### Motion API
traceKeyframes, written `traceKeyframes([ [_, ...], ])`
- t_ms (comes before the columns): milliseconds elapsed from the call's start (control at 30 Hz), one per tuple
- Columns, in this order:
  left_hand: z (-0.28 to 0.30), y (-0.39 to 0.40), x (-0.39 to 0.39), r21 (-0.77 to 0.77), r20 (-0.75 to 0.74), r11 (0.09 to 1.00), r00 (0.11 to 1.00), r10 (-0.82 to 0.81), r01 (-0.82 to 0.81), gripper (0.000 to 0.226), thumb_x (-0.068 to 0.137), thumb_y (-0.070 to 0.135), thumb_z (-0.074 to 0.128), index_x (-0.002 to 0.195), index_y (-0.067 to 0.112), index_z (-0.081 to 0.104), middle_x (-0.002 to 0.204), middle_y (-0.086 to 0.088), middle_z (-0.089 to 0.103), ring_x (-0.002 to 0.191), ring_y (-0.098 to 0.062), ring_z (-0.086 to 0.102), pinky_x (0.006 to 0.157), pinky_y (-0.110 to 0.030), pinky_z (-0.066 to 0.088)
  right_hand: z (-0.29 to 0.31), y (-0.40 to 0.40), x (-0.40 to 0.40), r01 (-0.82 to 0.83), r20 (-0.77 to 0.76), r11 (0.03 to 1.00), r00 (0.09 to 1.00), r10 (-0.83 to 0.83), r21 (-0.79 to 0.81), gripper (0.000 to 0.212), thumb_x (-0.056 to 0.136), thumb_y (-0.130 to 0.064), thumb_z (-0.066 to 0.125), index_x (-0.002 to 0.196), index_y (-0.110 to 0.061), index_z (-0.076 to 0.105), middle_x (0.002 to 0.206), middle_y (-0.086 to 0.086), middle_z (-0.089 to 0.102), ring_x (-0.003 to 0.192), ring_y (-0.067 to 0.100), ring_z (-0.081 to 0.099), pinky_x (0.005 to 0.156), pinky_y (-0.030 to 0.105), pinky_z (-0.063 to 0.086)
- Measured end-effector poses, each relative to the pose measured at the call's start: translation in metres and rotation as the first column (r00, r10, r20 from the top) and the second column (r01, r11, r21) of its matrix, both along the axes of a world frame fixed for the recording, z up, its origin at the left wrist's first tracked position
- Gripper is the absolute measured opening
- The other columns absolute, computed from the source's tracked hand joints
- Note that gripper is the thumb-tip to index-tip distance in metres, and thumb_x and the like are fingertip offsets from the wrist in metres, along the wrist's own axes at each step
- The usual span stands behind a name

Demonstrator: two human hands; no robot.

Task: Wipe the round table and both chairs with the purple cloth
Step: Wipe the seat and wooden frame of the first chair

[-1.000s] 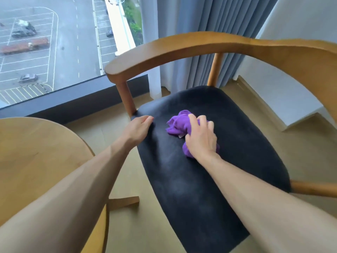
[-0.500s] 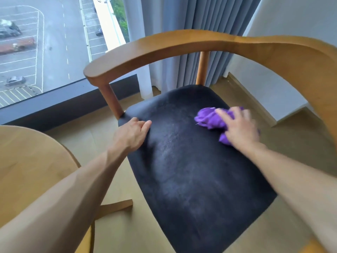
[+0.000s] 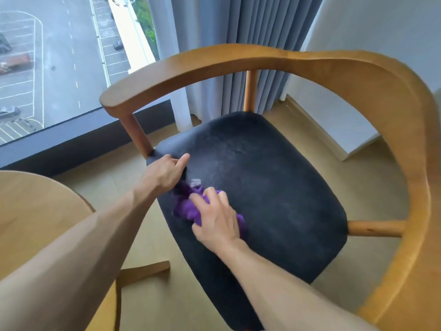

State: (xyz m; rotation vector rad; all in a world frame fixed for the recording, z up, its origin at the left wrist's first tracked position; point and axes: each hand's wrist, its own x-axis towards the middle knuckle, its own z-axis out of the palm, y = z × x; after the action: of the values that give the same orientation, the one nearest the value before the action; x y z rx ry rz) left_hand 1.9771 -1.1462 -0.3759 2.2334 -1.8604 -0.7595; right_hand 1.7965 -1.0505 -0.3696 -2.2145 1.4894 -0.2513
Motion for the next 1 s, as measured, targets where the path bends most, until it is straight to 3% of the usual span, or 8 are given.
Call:
traceKeyframes([
  [167, 0.0, -0.004, -0.002, 0.014, 0.033, 0.999, 0.999, -0.038, 0.038, 0.073, 0.1, 0.062, 0.023, 0.059, 0.013, 0.058, 0.078, -0.005, 0.063, 0.085, -0.031, 0.062, 0.087, -0.038, 0.048, 0.003, 0.038, -0.016, -0.4, -0.063, 0.916, 0.914, 0.401, 0.02, 0.053, 0.079, -0.02, 0.069, 0.127, -0.028, 0.047, 0.123, 0.005, 0.042, 0.107, 0.031, 0.042, 0.075, 0.045, 0.045],
  [233, -0.002, -0.003, -0.005, 0.009, 0.06, 0.998, 0.997, -0.055, 0.055, 0.072, 0.1, 0.061, 0.024, 0.058, 0.013, 0.056, 0.074, -0.003, 0.059, 0.087, -0.033, 0.064, 0.082, -0.037, 0.047, 0.004, 0.023, -0.053, -0.433, -0.134, 0.901, 0.892, 0.432, 0.021, 0.057, 0.078, -0.021, 0.071, 0.13, -0.03, 0.048, 0.129, 0.004, 0.042, 0.111, 0.03, 0.04, 0.077, 0.043, 0.042],
  [300, -0.005, -0.001, -0.007, 0.006, 0.097, 0.997, 0.992, -0.083, 0.083, 0.068, 0.101, 0.06, 0.022, 0.059, 0.016, 0.053, 0.083, -0.005, 0.059, 0.093, -0.036, 0.064, 0.084, -0.039, 0.047, 0.005, -0.003, -0.101, -0.317, -0.235, 0.948, 0.92, 0.313, 0.023, 0.061, 0.078, -0.023, 0.071, 0.132, -0.033, 0.045, 0.132, 0.001, 0.038, 0.114, 0.028, 0.038, 0.081, 0.04, 0.042],
  [400, -0.005, 0.0, -0.01, 0.042, 0.129, 0.995, 0.987, -0.099, 0.094, 0.06, 0.101, 0.06, 0.019, 0.067, 0.023, 0.052, 0.108, -0.012, 0.059, 0.105, -0.037, 0.061, 0.095, -0.043, 0.047, 0.007, -0.043, -0.176, 0.024, -0.383, 1.0, 0.923, -0.029, -0.018, 0.059, 0.078, -0.02, 0.067, 0.132, -0.033, 0.044, 0.129, 0.0, 0.036, 0.114, 0.027, 0.039, 0.083, 0.04, 0.048],
  [533, -0.007, 0.003, -0.01, 0.052, 0.139, 0.997, 0.988, -0.071, 0.064, 0.062, 0.097, 0.065, 0.019, 0.078, 0.026, 0.064, 0.11, -0.008, 0.056, 0.106, -0.035, 0.061, 0.097, -0.042, 0.047, -0.002, -0.089, -0.237, 0.497, -0.379, 0.861, 0.781, -0.497, -0.106, 0.051, 0.085, -0.013, 0.065, 0.13, -0.027, 0.047, 0.132, 0.009, 0.038, 0.116, 0.038, 0.041, 0.09, 0.043, 0.046],
  [667, -0.009, 0.006, -0.011, 0.072, 0.139, 0.997, 0.99, -0.04, 0.03, 0.074, 0.088, 0.075, 0.018, 0.107, 0.03, 0.074, 0.104, 0.002, 0.046, 0.104, -0.029, 0.061, 0.096, -0.039, 0.048, -0.016, -0.114, -0.224, 0.662, -0.255, 0.744, 0.706, -0.66, -0.091, 0.054, 0.088, -0.01, 0.057, 0.136, -0.028, 0.043, 0.136, 0.015, 0.043, 0.115, 0.044, 0.043, 0.089, 0.043, 0.041],
  [833, -0.011, 0.005, -0.01, 0.029, 0.148, 0.999, 0.988, -0.032, 0.028, 0.079, 0.084, 0.077, 0.015, 0.092, 0.027, 0.075, 0.098, 0.002, 0.05, 0.086, -0.025, 0.056, 0.087, -0.037, 0.049, -0.012, -0.088, -0.124, 0.595, -0.112, 0.793, 0.786, -0.608, -0.13, 0.041, 0.083, -0.019, 0.06, 0.122, -0.028, 0.051, 0.127, 0.007, 0.045, 0.108, 0.038, 0.046, 0.07, 0.037, 0.039],
  [1000, -0.008, -0.003, -0.015, -0.044, 0.239, 0.998, 0.971, -0.033, 0.045, 0.057, 0.097, 0.058, 0.029, 0.066, 0.02, 0.059, 0.093, -0.004, 0.055, 0.09, -0.036, 0.065, 0.078, -0.039, 0.05, -0.011, -0.06, -0.046, 0.252, -0.026, 0.967, 0.967, -0.253, -0.035, 0.048, 0.079, -0.018, 0.061, 0.121, -0.037, 0.049, 0.121, -0.004, 0.039, 0.112, 0.026, 0.039, 0.073, 0.036, 0.044],
])
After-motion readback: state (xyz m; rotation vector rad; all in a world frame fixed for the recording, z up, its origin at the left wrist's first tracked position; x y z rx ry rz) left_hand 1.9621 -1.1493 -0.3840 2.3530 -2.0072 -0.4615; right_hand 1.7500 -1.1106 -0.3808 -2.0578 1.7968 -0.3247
